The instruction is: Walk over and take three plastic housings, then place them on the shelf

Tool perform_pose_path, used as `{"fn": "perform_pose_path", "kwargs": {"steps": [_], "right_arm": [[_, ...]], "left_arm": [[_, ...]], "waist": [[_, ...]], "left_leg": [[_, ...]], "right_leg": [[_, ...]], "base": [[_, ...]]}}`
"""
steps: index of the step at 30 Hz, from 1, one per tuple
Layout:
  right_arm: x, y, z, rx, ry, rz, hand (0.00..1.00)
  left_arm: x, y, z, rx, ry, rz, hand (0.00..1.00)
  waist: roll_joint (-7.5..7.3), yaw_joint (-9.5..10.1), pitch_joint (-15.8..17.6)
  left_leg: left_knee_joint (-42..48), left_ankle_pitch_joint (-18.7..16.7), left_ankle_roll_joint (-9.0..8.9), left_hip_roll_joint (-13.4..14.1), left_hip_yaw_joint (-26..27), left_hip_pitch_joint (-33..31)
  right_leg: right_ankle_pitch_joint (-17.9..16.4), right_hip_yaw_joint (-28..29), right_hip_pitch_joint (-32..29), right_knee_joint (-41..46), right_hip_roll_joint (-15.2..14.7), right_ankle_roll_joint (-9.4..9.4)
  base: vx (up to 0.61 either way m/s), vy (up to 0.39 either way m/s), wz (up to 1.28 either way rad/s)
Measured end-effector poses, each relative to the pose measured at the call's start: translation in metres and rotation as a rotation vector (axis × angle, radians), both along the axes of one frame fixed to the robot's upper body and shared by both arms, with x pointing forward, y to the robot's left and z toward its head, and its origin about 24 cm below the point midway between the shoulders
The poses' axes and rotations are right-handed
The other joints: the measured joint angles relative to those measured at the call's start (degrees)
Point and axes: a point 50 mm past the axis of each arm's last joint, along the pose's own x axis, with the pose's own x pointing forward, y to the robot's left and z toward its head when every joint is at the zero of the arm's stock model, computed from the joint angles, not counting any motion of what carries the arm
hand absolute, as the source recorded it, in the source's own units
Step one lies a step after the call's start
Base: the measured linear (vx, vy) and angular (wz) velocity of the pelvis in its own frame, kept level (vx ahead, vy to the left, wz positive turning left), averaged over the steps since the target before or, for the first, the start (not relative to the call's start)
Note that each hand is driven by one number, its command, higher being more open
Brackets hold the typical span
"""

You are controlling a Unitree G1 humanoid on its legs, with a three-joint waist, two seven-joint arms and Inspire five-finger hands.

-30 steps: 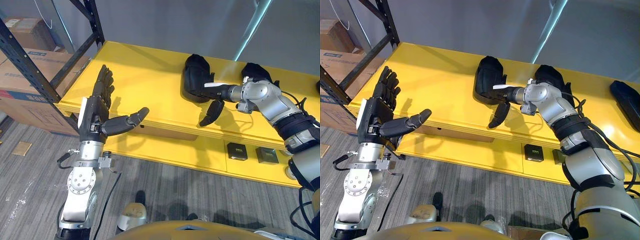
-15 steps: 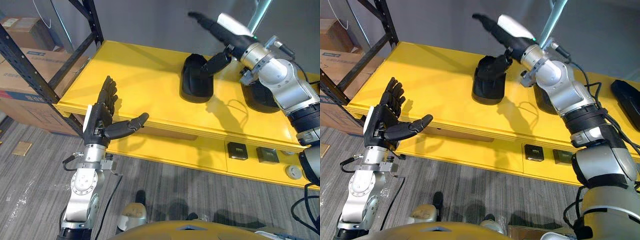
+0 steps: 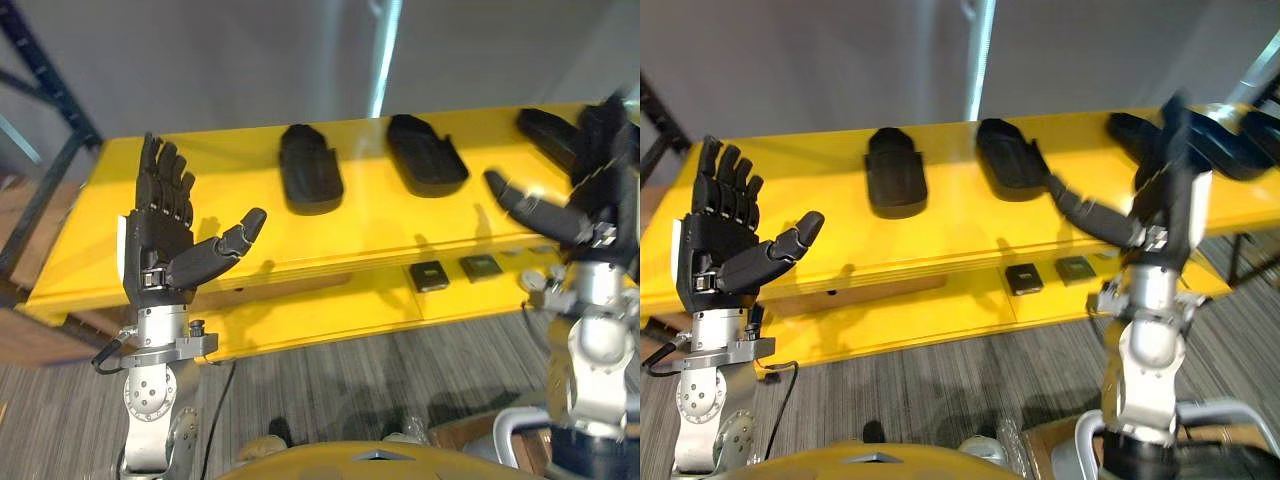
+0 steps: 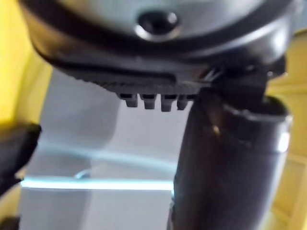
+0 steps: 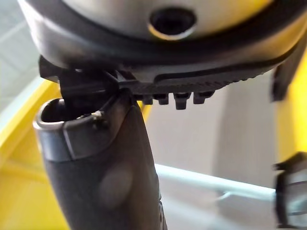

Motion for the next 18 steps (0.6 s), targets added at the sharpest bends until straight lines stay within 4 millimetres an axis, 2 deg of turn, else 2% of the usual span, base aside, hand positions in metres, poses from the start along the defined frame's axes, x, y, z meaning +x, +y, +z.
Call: {"fn": "perform_pose_path", "kwargs": {"steps": [2,5,9,12,16,18], "right_arm": [[-0.009,0.006,-0.012,0.086,0.028,-0.007,1.0],[-0.02,0.009,-0.015,0.1,0.044,-0.023,1.0],[-0.044,0.007,-0.025,0.084,0.12,-0.086,1.0],[-0.057,0.005,-0.036,0.141,0.17,-0.105,1.0],[-0.074,0.01,-0.048,0.27,0.185,-0.113,1.0],[-0.075,0.012,-0.05,0.295,0.184,-0.095,1.0]], "left_arm": [[0.004,-0.011,0.003,-0.022,-0.021,-0.04,1.0],[0.006,-0.016,0.004,-0.036,-0.026,-0.058,1.0],[0.009,-0.024,0.0,-0.054,0.016,-0.088,1.0],[0.012,-0.029,-0.009,-0.068,0.089,-0.101,1.0],[0.024,-0.038,-0.028,-0.082,0.217,-0.108,1.0],[0.025,-0.04,-0.031,-0.082,0.236,-0.112,1.0]], "waist": [[0.34,-1.13,-0.24],[0.36,-2.2,-0.39],[0.01,-4.5,-1.13],[-0.31,-6.99,-1.19],[0.25,-10.49,-1.21],[0.39,-11.02,-1.12]], "left_leg": [[0.03,-0.35,-0.55,0.81,2.72,0.77],[0.16,-0.92,-1.24,1.53,5.21,1.82],[0.32,-2.15,-2.29,2.81,11.79,3.76],[3.88,-4.99,-3.29,4.23,17.34,4.35],[10.22,-9.78,-4.78,7.21,24.29,4.94],[12.13,-10.94,-4.95,8.16,25.5,4.65]], "right_leg": [[0.05,2.86,-1.14,0.08,0.96,-0.04],[0.33,5.48,-1.95,0.06,1.87,-0.44],[1.44,12.09,-3.82,0.03,4.06,-1.22],[2.07,17.59,-5.34,-0.04,5.45,-1.29],[2.44,24.07,-6.73,-0.52,7.84,-1.35],[2.79,25.23,-7.08,-1.28,8.52,-1.67]], "base": [[0.0,-0.039,-0.65],[0.01,-0.028,-0.56],[0.06,-0.026,-0.82],[0.06,-0.023,-0.98],[-0.01,-0.047,-0.89],[-0.03,-0.054,-0.5]]}}
